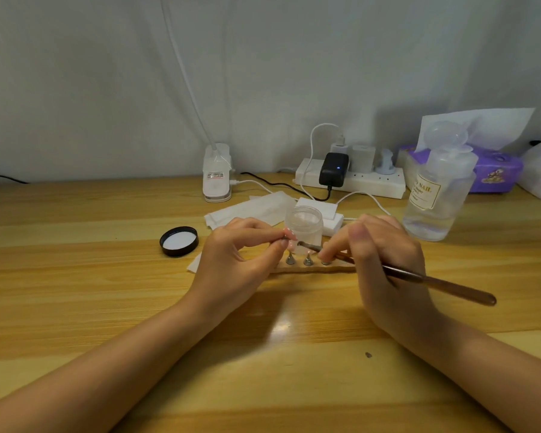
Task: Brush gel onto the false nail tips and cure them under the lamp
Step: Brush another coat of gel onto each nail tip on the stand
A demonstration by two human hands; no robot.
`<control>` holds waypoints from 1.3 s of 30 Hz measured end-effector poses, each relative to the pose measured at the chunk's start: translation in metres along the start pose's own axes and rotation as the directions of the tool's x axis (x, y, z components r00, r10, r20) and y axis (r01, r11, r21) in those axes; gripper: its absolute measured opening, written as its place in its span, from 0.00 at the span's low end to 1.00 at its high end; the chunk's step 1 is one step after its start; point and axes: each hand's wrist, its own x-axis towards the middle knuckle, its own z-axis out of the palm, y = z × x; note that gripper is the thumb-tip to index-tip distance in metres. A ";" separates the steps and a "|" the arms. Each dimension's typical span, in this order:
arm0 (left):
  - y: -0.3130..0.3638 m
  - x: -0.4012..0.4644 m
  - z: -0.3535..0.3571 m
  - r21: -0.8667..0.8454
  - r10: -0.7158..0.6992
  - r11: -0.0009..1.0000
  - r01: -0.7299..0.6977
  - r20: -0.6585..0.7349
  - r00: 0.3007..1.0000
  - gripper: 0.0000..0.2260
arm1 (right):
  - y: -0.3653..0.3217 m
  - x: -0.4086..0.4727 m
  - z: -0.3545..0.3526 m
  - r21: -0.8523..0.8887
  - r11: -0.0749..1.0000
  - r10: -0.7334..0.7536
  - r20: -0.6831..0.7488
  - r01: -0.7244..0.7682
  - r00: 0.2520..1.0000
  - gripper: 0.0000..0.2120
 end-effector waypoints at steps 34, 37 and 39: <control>-0.002 0.001 0.000 0.005 0.062 0.998 -0.062 0.027 0.998 0.09 | -0.018 0.016 0.001 0.449 0.737 0.520 0.102 -0.506 0.848 0.17; -0.002 0.001 0.000 -0.003 0.076 0.997 -0.076 0.020 0.997 0.10 | -0.018 0.018 0.002 0.490 0.668 0.580 0.129 -0.560 0.804 0.19; -0.003 0.001 0.001 -0.005 0.088 0.996 -0.088 0.017 0.996 0.11 | -0.016 0.019 0.002 0.495 0.634 0.617 0.140 -0.595 0.774 0.20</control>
